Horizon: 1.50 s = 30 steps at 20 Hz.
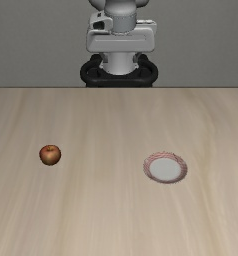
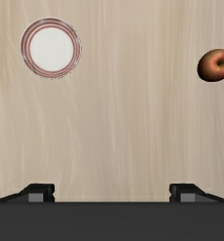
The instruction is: Pick the apple and place it on the plate
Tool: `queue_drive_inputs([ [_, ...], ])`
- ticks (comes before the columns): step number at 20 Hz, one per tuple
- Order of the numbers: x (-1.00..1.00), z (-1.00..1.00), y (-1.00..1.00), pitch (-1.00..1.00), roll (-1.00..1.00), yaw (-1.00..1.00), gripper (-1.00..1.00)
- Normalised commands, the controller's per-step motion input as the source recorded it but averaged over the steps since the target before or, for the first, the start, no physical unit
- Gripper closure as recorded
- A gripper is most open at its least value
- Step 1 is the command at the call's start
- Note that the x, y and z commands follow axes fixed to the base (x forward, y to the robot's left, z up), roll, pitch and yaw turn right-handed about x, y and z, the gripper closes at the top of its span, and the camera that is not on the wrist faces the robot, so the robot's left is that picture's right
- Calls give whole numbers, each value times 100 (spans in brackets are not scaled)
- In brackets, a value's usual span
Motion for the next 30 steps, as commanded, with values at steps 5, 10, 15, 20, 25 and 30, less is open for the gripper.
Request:
queue_drive_inputs([
  [5,0,0,-100,0,0,0,-100],
  [10,0,0,-100,0,0,0,-100],
  [15,0,0,-100,0,0,0,-100],
  [20,40,0,-60,0,0,0,-100],
  [25,100,0,0,0,0,0,-100],
  [30,100,0,0,0,0,0,-100],
])
